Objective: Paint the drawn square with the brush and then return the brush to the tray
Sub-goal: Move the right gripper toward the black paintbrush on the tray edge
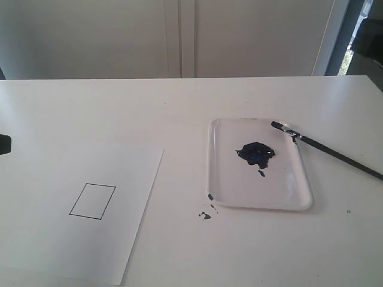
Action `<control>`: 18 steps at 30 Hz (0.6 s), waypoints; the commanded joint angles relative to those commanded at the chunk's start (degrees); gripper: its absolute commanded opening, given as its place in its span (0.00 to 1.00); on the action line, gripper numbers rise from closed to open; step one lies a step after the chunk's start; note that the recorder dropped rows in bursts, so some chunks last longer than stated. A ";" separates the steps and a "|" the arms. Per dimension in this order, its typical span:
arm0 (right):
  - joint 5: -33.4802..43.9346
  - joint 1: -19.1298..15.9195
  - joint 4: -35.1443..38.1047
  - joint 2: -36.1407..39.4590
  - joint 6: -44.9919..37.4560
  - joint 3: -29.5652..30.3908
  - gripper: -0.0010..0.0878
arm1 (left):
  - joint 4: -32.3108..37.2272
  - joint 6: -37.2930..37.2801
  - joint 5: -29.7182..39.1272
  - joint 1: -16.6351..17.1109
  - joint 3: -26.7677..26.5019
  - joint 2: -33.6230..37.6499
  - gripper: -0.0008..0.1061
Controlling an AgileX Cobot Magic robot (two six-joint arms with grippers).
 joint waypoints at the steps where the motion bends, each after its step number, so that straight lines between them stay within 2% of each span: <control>1: 1.84 0.00 3.46 0.00 -7.55 0.00 0.01 | 0.00 0.00 0.00 0.00 0.00 0.00 0.01; 4: 6.83 0.11 10.76 0.00 -25.83 0.00 0.01 | 0.11 0.00 0.01 0.00 0.00 0.00 0.01; 6: 9.47 0.23 21.11 0.00 -39.15 0.00 0.01 | 0.11 0.00 0.01 0.00 0.00 0.00 0.01; 8: 12.17 0.35 26.91 -0.46 -47.51 0.00 0.01 | 0.11 0.00 0.01 0.00 0.00 0.00 0.01; 10: 16.15 0.78 30.66 -1.46 -48.86 0.00 0.01 | 0.11 0.00 0.01 0.00 0.00 0.00 0.01; 12: 21.57 0.90 33.34 -2.90 -46.15 0.00 0.01 | 0.11 0.00 0.01 0.00 0.00 0.00 0.01; 18: 29.26 0.90 33.78 -6.20 -38.18 0.00 0.01 | 0.22 0.00 0.01 0.00 0.00 0.00 0.01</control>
